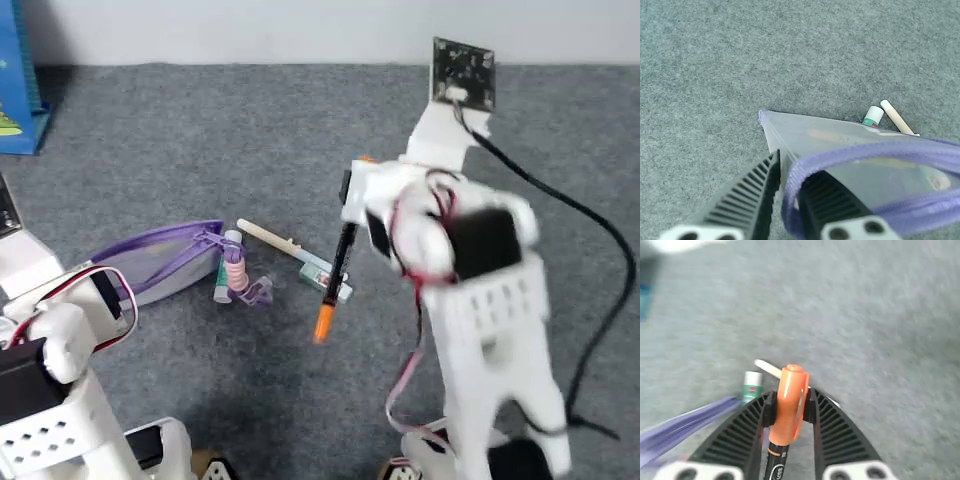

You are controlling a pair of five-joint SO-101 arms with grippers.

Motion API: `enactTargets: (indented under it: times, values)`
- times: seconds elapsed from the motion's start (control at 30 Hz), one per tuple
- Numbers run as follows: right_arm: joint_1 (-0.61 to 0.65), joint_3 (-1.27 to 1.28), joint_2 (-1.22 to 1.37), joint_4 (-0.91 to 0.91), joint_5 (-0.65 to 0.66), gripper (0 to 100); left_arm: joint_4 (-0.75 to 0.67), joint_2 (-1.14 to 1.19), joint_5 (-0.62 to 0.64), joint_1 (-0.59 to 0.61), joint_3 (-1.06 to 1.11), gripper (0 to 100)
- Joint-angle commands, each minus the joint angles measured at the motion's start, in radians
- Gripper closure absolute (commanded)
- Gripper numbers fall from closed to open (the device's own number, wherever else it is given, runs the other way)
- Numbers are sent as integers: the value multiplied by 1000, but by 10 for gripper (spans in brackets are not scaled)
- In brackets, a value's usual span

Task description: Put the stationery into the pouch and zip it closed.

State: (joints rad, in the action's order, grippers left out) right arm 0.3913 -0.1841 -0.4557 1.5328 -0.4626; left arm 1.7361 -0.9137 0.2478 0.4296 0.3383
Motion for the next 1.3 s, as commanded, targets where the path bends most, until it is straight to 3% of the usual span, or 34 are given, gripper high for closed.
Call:
enactTargets:
  times: [0.0, 0.23, 0.5, 0.87, 1.1, 1.27]
  values:
    - [61, -55, -147, 8, 32, 991, 18, 0, 6, -9, -7, 988]
    - [194, 61, -430, -19, 57, 991, 18, 0, 6, -9, 1, 988]
    - [363, 376, -762, -242, 167, 991, 18, 0, 6, -9, 19, 988]
    - [420, 916, -1084, -858, 241, 991, 18, 0, 6, -9, 19, 988]
    - [479, 1063, -1095, -1199, 242, 991, 18, 0, 6, -9, 19, 988]
    - [481, 1188, -1064, -1524, 325, 991, 18, 0, 8, -9, 19, 988]
